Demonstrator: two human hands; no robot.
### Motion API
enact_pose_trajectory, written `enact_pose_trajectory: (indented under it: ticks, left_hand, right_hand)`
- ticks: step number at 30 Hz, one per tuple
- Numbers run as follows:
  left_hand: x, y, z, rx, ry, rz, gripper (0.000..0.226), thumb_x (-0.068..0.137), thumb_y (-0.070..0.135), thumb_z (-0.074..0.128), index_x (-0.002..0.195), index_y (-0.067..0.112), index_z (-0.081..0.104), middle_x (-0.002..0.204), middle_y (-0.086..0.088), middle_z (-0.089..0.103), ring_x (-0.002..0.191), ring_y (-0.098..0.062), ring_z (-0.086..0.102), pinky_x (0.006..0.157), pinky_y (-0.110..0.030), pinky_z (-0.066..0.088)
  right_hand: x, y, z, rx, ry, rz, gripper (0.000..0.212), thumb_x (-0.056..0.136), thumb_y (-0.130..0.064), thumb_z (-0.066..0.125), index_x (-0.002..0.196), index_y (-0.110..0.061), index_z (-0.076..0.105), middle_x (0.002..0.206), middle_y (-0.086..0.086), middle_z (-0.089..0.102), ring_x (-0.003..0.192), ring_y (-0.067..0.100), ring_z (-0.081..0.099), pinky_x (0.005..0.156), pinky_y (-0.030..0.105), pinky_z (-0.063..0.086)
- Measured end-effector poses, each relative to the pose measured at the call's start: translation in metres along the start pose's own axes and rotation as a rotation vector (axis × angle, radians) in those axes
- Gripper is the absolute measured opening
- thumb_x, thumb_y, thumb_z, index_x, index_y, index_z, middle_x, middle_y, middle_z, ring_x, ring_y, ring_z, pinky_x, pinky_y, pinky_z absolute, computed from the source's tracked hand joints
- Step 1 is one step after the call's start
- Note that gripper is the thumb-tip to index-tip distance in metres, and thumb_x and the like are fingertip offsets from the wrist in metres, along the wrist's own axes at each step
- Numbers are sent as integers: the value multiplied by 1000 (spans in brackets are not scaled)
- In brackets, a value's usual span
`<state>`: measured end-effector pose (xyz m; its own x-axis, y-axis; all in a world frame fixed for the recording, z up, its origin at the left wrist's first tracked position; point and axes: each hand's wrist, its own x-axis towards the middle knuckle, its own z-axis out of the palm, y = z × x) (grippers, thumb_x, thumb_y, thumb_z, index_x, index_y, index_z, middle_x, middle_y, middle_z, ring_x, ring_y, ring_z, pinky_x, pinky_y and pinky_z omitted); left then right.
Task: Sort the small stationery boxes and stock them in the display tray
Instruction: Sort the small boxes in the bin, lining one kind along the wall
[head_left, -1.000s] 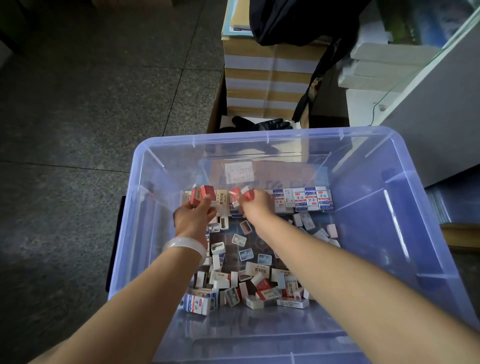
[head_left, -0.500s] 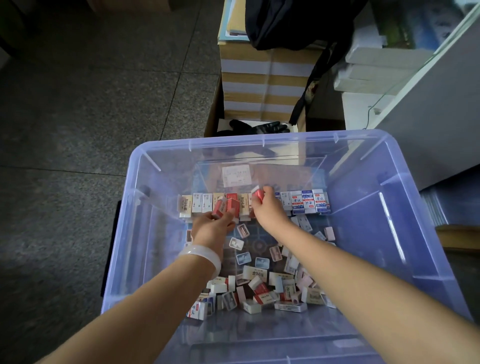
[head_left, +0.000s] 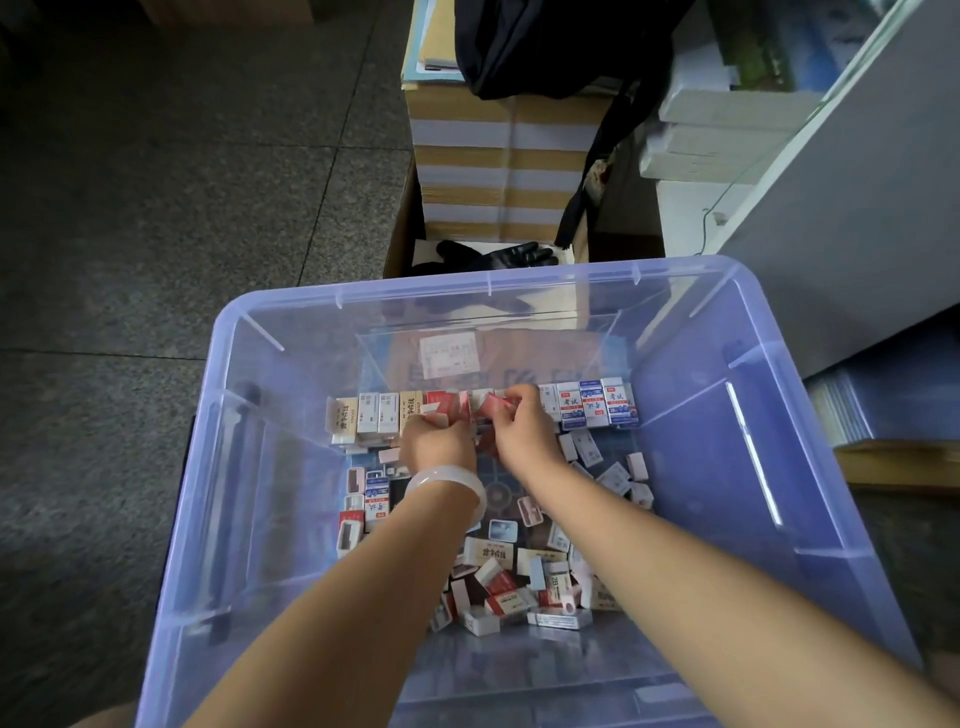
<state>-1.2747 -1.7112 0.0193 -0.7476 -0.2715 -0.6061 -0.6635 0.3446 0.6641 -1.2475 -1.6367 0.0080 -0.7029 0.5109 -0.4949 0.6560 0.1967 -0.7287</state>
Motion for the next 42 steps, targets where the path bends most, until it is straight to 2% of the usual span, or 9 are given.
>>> enact_pose_trajectory:
  ticks: [3,12,17,20,23,26,33,39,42]
  left_hand:
    - [-4,-5,-3,-51,5,59,13,91,22,59,93,10,54,88,-9,58,71,-21,53,66,-28,40]
    - [-17,-12,-12,-384,-311,-168,6,90,16,59,91,10,57,89,-12,62,75,-22,58,69,-31,49]
    - [-12,-9,-11,-466,-307,-167,25,90,19,59,110,5,60,94,-13,63,75,-22,60,59,-27,51]
    - [-14,-7,-12,-463,-265,-124,15,90,18,59,101,8,62,94,-12,66,84,-24,63,56,-26,47]
    - [-15,-5,-16,-414,-211,-77,9,91,17,59,83,19,56,86,0,62,80,-13,58,60,-23,39]
    - [-13,-8,-17,-359,-228,-8,9,91,20,61,97,15,59,96,-5,63,88,-18,59,65,-24,43]
    - [-16,-14,-11,15,-390,175,16,93,22,58,95,6,62,95,-19,69,80,-25,64,79,-41,55]
    - [-15,-12,-9,183,-424,367,23,94,2,50,113,8,61,95,-5,62,77,-17,56,69,-27,49]
    - [-12,-15,-12,123,-427,332,23,94,-5,45,106,9,59,90,-5,62,76,-14,59,72,-29,52]
  right_hand:
    - [0,1,1,98,44,56,24,99,-17,40,121,-9,40,109,11,57,81,20,53,60,27,41]
    - [-3,7,5,7,-34,31,12,92,-11,53,104,-13,51,104,7,63,90,25,61,80,41,52]
    - [-8,7,0,44,-91,4,29,92,-9,47,119,-16,56,106,5,64,91,22,63,85,40,53]
    - [-7,9,-1,20,-131,-17,37,93,-10,44,129,-16,53,112,8,65,90,22,62,84,40,53]
    - [-8,9,-5,-53,-145,-44,40,95,-11,42,134,-17,49,121,9,62,91,20,60,79,32,50]
    - [-8,3,-14,-79,-6,-108,29,98,-21,44,122,-12,57,115,4,62,98,18,59,77,24,45]
    - [-12,-1,-17,366,-309,104,23,93,-29,55,108,-13,63,101,4,67,88,16,65,75,26,56]
    - [9,5,-29,156,82,72,25,99,-21,45,118,-11,56,112,7,62,90,26,67,74,38,58]
    - [12,12,-25,-53,53,-34,33,98,-10,43,128,-8,55,123,11,60,106,29,61,92,37,51]
